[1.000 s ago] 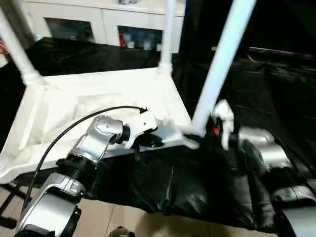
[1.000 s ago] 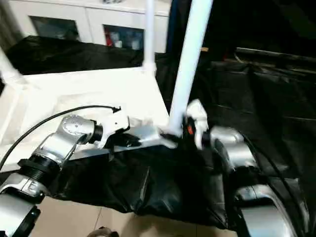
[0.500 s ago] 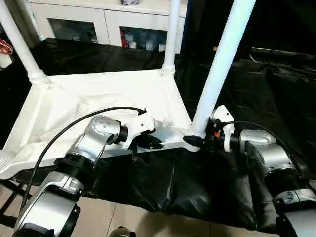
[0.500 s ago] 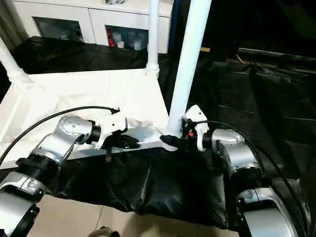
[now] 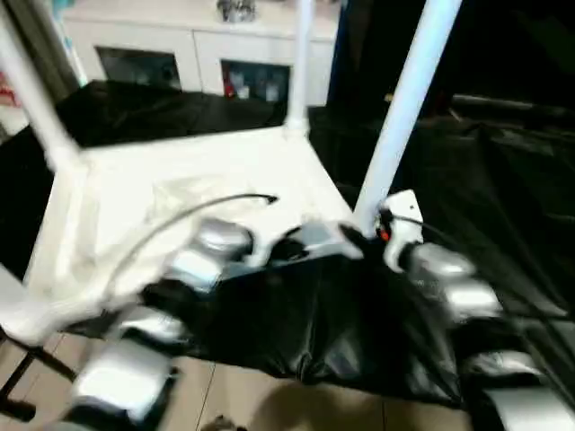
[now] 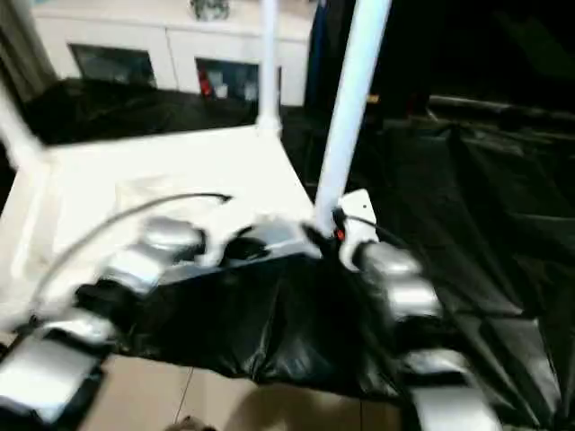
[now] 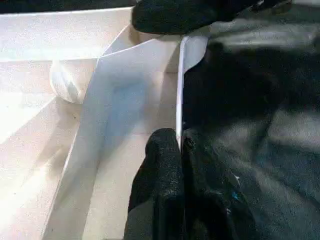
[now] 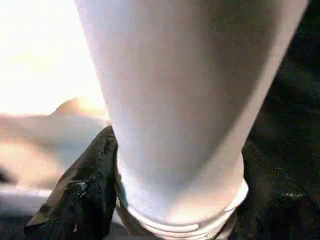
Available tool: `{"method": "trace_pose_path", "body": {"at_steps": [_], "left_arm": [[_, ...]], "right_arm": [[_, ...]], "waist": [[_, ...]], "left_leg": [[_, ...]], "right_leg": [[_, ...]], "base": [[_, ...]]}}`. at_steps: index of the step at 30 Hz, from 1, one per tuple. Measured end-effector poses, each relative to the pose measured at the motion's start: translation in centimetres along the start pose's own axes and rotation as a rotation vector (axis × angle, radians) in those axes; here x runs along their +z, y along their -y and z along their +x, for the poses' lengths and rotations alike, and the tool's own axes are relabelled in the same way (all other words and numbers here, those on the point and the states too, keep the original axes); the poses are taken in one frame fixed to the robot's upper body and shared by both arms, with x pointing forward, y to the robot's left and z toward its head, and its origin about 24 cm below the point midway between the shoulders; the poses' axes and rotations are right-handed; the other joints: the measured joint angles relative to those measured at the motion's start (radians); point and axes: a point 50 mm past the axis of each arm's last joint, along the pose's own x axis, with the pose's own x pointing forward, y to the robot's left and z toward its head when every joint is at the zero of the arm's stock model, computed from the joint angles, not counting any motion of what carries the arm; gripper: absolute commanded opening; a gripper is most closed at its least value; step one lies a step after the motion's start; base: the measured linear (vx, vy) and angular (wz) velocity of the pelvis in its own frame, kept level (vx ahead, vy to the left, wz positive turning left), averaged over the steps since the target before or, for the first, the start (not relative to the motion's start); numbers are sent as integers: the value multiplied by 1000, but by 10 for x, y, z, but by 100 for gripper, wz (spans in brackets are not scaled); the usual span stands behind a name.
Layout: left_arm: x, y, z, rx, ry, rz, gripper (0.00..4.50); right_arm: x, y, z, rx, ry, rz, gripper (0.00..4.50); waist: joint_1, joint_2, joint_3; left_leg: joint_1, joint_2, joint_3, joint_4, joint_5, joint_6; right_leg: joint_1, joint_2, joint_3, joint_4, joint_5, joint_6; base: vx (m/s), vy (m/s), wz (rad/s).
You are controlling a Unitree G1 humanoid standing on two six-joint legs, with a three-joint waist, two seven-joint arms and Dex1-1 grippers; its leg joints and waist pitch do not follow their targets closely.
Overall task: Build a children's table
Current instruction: Rotate leg to tighten
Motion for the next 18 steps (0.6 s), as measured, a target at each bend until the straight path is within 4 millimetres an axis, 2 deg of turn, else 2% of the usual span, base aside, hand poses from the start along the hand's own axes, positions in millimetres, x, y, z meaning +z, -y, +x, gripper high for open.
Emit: {"method": "trace_pose_path", "body": {"at_steps": [2,4,9,14,18], "left_arm": [[1,2,4,14,7,-3,0],[1,2,4,14,13,-2,0],[0,0,-1,-12,33,11,0],[-5,-2,-16,-100,61,35,0],[-8,0,-25,-191,65,68,0]], "right_arm": [[0,-1,2,-38,19,2,277],[0,-1,1,-39,32,-2,333],[2,-2,0,11,58,14,390],[2,3,-12,195,45,-77,398],[1,8,-25,356,6,-152,398]], "waist": [[-1,1,-1],[0,1,-1],[-3,2,-1],[-4,2,-1],[6,3,-1]], "left_leg": [[0,0,0,0,0,0],[1,0,0,0,0,0],[-1,0,0,-3,0,0],[-9,1,0,-8,0,0],[-13,4,0,-9,2,5]], "right_leg": [[1,0,0,0,1,-2],[2,0,0,0,3,-4],[-1,0,0,1,4,-6],[-10,1,-3,1,4,-4],[-14,1,-6,2,2,-4]], "base": [[0,0,0],[0,0,0],[0,0,0],[0,0,0],[0,0,0]]}}
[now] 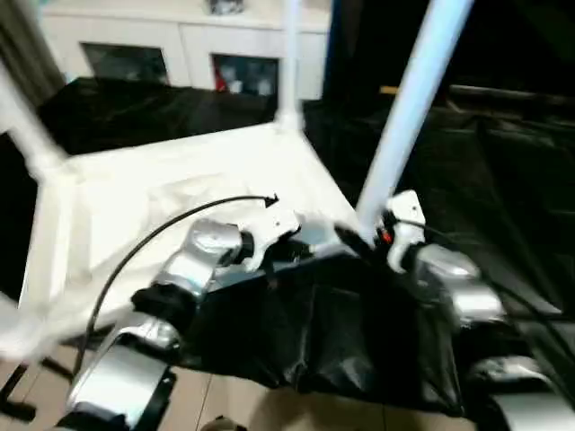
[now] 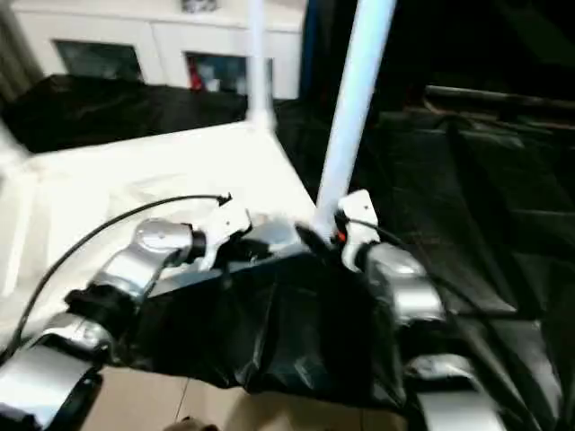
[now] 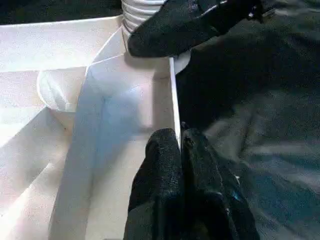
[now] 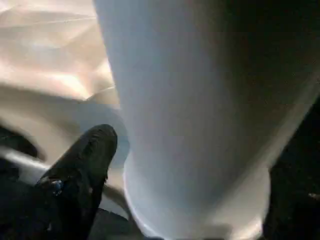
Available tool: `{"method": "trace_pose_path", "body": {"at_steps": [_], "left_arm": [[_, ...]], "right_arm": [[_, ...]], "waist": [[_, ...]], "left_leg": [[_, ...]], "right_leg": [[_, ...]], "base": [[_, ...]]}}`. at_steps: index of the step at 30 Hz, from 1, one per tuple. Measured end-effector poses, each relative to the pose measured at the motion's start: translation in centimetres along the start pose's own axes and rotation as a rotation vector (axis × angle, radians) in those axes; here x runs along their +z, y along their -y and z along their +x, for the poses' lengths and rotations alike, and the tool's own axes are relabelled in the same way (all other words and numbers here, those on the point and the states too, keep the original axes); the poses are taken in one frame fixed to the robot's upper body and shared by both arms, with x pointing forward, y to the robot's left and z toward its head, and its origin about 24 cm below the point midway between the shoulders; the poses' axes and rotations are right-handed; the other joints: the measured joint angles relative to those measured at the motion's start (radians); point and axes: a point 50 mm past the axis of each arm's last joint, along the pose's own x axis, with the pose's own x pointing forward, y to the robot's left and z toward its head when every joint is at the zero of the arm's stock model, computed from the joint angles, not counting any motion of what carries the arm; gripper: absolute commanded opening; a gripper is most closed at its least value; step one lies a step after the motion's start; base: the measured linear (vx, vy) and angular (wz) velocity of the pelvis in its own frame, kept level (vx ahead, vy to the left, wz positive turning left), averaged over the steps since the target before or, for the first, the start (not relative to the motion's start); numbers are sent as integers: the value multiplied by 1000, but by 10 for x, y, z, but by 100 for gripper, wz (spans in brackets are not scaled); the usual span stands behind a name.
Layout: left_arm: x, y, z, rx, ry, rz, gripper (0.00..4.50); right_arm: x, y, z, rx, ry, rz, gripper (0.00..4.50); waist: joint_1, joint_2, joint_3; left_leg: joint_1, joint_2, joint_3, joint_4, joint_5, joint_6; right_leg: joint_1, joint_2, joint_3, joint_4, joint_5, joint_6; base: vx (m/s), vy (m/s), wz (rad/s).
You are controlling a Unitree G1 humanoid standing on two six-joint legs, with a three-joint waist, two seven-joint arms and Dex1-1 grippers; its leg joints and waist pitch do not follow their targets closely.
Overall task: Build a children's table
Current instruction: Rotate leg to tighten
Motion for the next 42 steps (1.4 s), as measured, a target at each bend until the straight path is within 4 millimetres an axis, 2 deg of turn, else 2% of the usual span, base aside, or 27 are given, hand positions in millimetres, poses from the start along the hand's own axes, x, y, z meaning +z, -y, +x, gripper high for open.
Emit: {"method": "trace_pose_path", "body": {"at_steps": [6,14,15,18,25,28,32,36,39,42], "left_arm": [[-8,4,-18,-120,-27,28,0],[-10,6,-28,-224,-49,49,0],[-10,6,-30,-234,-51,48,0],[-12,6,-33,-251,-59,47,0],[-12,7,-33,-263,-61,46,0],[-12,7,-31,-254,-55,44,0],[-12,5,-25,-186,-51,39,0],[-4,-4,-1,-16,-49,-15,0],[1,-6,11,55,-44,-46,0],[7,-8,23,121,-51,-71,0]], "right_arm": [[-2,-5,-21,261,-71,-76,398],[-1,-12,-34,440,-110,-106,398],[-1,-13,-34,458,-111,-104,374],[-2,-15,-34,475,-116,-101,361],[-4,-18,-35,483,-117,-101,299],[-6,-20,-34,471,-106,-88,290],[-10,-17,-31,365,-71,-33,282],[-12,-3,-12,40,-8,62,279],[-10,1,-2,-115,14,94,279],[-8,2,13,-284,35,144,279]], "waist": [[5,1,1],[10,1,1],[11,1,1],[12,1,1],[17,1,1],[20,1,0],[18,1,0],[6,1,1],[-6,2,0],[-10,6,-2]], "left_leg": [[1,0,0,2,-3,-5],[1,0,1,2,-3,-5],[1,0,1,2,-3,-5],[1,0,1,2,-3,-5],[1,0,1,2,-3,-5],[2,0,1,2,-3,-5],[7,0,1,2,-2,-4],[10,-2,1,2,-2,-5],[12,-2,1,2,-2,-5],[12,-2,1,2,-2,-5]], "right_leg": [[2,0,1,0,0,0],[3,-1,1,-1,0,0],[2,-1,1,-1,0,0],[3,-1,1,-1,0,0],[3,-1,1,-1,0,0],[3,-1,1,-1,0,0],[8,-1,2,0,0,0],[10,-2,4,-2,-2,4],[11,-2,4,-2,-3,5],[11,-2,4,-2,-2,4]], "base": [[0,0,0],[0,0,0],[0,0,0],[0,0,0],[0,0,0],[0,0,0],[0,0,0],[0,0,0],[0,0,0],[0,0,0]]}}
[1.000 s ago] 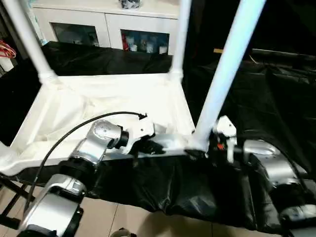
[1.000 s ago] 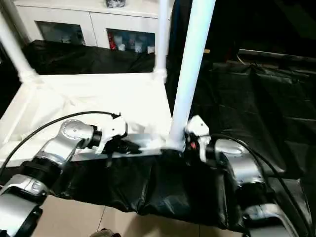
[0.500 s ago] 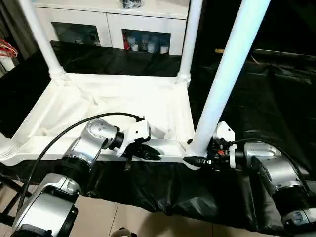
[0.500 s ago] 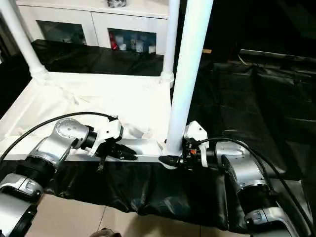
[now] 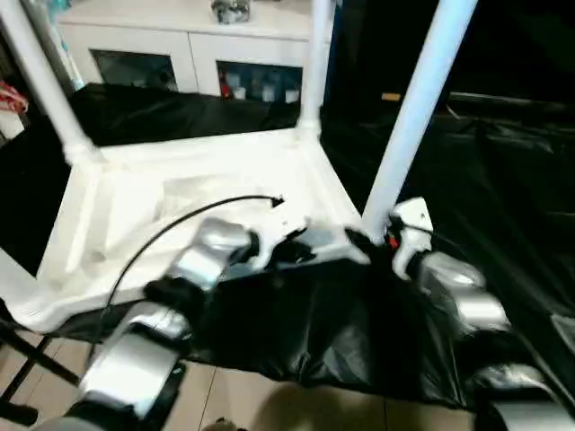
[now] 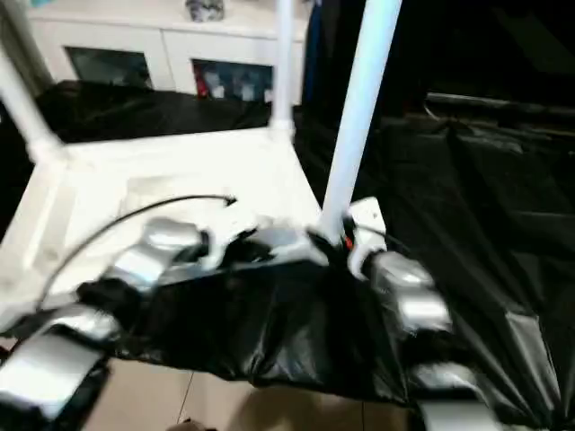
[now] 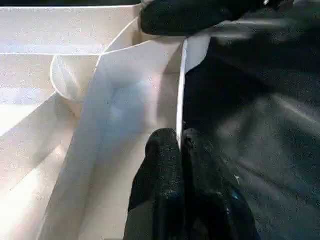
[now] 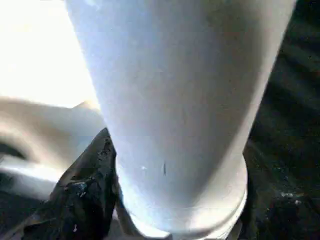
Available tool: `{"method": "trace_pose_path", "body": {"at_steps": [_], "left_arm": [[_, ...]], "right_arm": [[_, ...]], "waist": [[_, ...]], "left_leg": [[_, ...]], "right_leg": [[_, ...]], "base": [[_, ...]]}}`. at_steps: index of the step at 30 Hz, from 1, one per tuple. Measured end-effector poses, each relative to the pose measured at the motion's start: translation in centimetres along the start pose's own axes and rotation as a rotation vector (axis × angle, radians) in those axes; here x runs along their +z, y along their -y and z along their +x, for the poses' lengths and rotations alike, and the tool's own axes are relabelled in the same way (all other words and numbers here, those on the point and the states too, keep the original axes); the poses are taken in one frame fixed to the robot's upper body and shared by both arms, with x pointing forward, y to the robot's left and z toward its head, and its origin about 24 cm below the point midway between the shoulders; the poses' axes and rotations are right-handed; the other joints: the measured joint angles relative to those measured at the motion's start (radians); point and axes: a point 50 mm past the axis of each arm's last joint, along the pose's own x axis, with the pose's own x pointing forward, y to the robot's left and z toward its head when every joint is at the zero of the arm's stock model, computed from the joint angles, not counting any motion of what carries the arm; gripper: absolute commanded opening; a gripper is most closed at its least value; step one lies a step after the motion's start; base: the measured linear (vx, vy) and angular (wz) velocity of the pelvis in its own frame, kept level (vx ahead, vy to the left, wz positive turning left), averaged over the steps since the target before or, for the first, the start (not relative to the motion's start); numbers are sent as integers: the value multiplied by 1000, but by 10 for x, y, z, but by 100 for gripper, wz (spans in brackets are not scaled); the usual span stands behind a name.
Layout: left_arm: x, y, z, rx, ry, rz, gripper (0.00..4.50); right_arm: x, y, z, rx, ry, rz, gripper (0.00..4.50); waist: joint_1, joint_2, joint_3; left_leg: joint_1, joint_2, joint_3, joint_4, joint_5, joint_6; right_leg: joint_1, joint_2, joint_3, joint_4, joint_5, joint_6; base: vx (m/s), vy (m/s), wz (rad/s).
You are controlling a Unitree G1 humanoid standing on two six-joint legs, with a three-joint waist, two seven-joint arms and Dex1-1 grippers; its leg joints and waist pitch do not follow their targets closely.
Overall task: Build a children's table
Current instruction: Rotate leg to tighten
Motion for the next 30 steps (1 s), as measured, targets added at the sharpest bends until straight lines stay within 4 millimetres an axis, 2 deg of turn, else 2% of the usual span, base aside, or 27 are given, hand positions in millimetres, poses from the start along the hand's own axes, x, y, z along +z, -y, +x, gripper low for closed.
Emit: {"method": "trace_pose_path", "body": {"at_steps": [3,4,8,12,18,23,26,27,30], "left_arm": [[1,2,5,16,12,-16,0],[1,2,5,16,14,-17,0],[3,2,5,14,21,-14,0],[2,1,2,-9,27,1,0],[-7,2,-15,-134,45,31,0],[-11,4,-22,-214,46,67,0],[-15,4,-31,-267,35,73,0],[-16,4,-33,-278,31,76,0],[-19,4,-39,-315,22,84,0]], "right_arm": [[1,-1,3,-60,21,12,279],[1,-1,4,-62,24,12,334],[3,-2,4,-53,38,11,385],[5,0,0,27,37,-18,406],[5,10,-23,293,-28,-135,406],[5,9,-31,445,-71,-169,406],[5,5,-37,563,-106,-207,406],[5,6,-39,587,-116,-215,383],[6,5,-43,649,-143,-233,373]], "waist": [[0,4,-2],[0,6,-3],[0,10,-6],[0,14,-5],[1,15,-4],[10,17,-3],[7,17,-3],[7,17,-3],[6,17,-3]], "left_leg": [[0,0,0,0,0,0],[0,0,0,0,0,0],[-3,0,0,-3,0,0],[-6,0,0,-3,0,0],[-9,2,0,-5,-1,1],[-9,2,0,-4,-1,1],[-9,2,0,-3,-1,1],[-9,2,0,-3,-1,1],[-9,2,0,-4,-1,1]], "right_leg": [[0,0,0,0,3,-4],[0,0,0,0,3,-4],[-2,0,-1,-1,2,-4],[-5,0,-2,-1,2,-3],[-6,1,-4,-4,2,-3],[-6,1,-4,-3,2,-3],[-5,1,-4,-3,2,-3],[-5,1,-4,-3,2,-3],[-5,1,-4,-3,2,-3]], "base": [[0,0,0],[0,0,0],[0,0,0],[0,0,0],[0,0,0],[0,0,0],[0,0,0],[0,0,0],[0,0,0]]}}
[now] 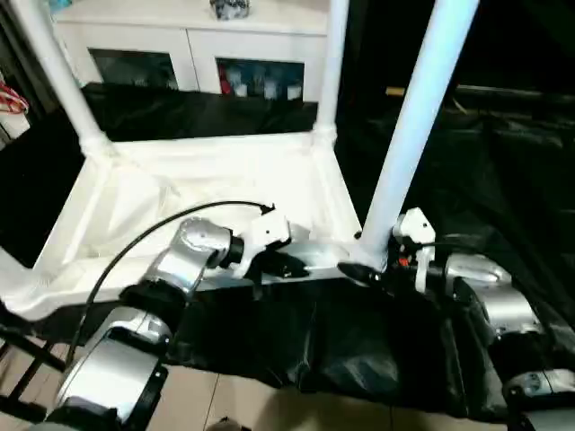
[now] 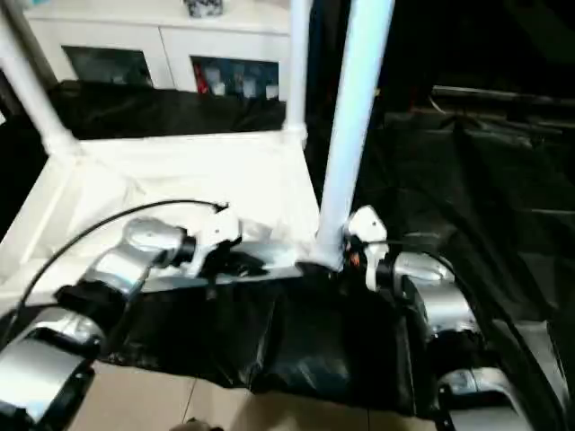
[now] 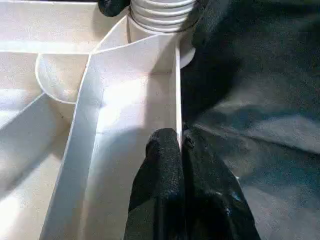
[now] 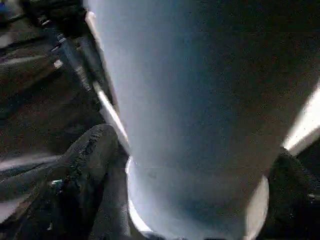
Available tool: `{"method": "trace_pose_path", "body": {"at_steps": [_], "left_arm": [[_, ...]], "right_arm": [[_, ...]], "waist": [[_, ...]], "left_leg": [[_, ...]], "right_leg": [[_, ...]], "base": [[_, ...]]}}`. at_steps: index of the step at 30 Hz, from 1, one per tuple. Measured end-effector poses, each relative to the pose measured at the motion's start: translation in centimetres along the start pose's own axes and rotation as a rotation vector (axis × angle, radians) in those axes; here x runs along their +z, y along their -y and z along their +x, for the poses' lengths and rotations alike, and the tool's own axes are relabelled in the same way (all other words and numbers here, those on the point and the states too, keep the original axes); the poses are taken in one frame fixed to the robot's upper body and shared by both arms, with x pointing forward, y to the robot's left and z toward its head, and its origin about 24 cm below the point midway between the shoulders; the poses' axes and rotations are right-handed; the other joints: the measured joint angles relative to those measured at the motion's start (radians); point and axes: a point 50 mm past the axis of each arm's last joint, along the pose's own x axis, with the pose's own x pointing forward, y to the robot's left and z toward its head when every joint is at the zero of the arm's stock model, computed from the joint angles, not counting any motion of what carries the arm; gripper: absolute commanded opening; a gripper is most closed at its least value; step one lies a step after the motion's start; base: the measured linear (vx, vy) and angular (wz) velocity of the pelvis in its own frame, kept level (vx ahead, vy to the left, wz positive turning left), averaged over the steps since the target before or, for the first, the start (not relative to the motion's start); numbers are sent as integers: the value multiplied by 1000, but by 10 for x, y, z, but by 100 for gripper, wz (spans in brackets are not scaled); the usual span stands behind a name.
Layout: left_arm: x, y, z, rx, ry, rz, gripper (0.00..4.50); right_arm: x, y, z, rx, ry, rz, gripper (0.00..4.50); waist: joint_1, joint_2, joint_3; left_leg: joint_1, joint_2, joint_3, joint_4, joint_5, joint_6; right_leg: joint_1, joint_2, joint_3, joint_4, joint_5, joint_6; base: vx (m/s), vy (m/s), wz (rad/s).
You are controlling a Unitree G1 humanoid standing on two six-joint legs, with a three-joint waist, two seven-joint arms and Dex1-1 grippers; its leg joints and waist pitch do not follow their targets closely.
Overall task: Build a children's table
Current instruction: Rotate leg to tighten
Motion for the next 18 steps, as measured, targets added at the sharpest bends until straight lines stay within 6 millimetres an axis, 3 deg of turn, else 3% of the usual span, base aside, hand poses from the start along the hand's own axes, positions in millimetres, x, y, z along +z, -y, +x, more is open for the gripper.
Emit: {"method": "trace_pose_path", "body": {"at_steps": [8,15,18], "left_arm": [[-5,3,-13,-71,-33,6,0],[-5,4,-12,-76,-24,1,0],[-4,2,-8,-27,-12,-10,0]], "right_arm": [[1,-8,0,120,-34,-32,290],[1,-12,1,119,-29,-24,276],[-1,-10,4,44,12,6,275]], "waist": [[1,0,0],[2,0,0],[2,0,0]], "left_leg": [[-1,0,0,0,0,0],[0,0,0,-1,0,0],[0,0,0,0,0,0]], "right_leg": [[-1,0,0,0,0,0],[-1,0,0,0,0,0],[-1,0,0,1,0,0]], "base": [[0,0,0],[0,0,0],[0,0,0]]}}
